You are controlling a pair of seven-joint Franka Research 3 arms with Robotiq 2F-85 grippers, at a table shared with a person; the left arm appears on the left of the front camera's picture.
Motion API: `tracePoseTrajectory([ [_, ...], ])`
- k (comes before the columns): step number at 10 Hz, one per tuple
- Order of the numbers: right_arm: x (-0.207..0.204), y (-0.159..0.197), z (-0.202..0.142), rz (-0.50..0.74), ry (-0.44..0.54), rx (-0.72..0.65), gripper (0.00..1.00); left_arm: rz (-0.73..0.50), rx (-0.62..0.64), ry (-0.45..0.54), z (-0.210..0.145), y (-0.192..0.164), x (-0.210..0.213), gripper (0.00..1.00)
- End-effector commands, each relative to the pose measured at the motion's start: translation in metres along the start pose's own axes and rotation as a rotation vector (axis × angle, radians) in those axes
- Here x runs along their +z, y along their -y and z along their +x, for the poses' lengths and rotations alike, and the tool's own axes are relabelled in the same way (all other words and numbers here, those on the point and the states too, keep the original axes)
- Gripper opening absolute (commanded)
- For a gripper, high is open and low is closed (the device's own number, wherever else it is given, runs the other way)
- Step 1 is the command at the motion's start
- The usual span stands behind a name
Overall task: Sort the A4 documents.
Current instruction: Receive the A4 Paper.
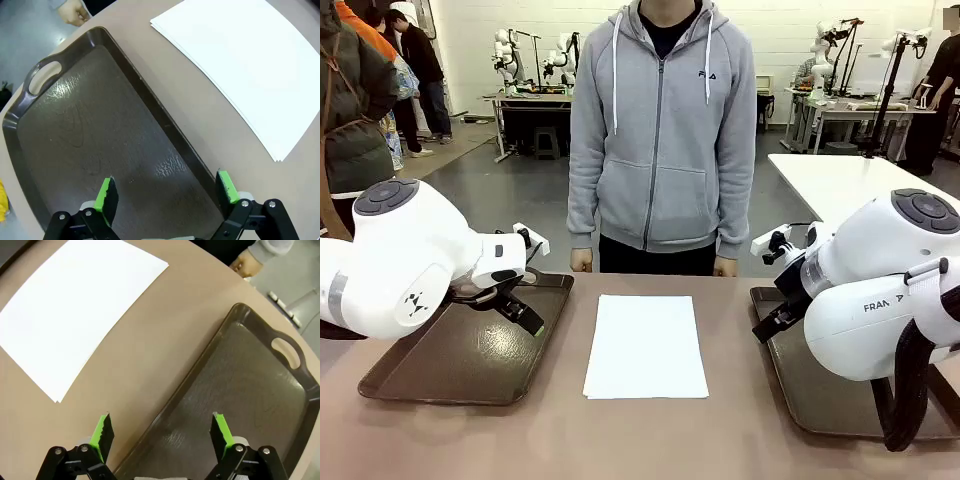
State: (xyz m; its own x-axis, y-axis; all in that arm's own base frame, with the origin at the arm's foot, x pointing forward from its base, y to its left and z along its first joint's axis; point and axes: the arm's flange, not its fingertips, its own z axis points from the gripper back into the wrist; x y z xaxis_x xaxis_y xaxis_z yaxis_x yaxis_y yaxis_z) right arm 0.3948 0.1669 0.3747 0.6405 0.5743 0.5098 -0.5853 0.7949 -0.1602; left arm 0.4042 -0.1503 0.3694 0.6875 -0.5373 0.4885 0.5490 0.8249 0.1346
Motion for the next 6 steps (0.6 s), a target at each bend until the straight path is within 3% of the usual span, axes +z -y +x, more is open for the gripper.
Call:
tracePoseTrajectory([
  [1, -0.0001, 0.0000, 0.0000, 0.000, 0.000, 0.000, 1.00, 0.001, 0.000, 0.005, 0.0005, -0.0001, 0.0024, 1.00],
  [6, -0.0001, 0.0000, 0.0000, 0.000, 0.000, 0.000, 1.00, 0.001, 0.000, 0.005, 0.0005, -0.0001, 0.0024, 1.00],
])
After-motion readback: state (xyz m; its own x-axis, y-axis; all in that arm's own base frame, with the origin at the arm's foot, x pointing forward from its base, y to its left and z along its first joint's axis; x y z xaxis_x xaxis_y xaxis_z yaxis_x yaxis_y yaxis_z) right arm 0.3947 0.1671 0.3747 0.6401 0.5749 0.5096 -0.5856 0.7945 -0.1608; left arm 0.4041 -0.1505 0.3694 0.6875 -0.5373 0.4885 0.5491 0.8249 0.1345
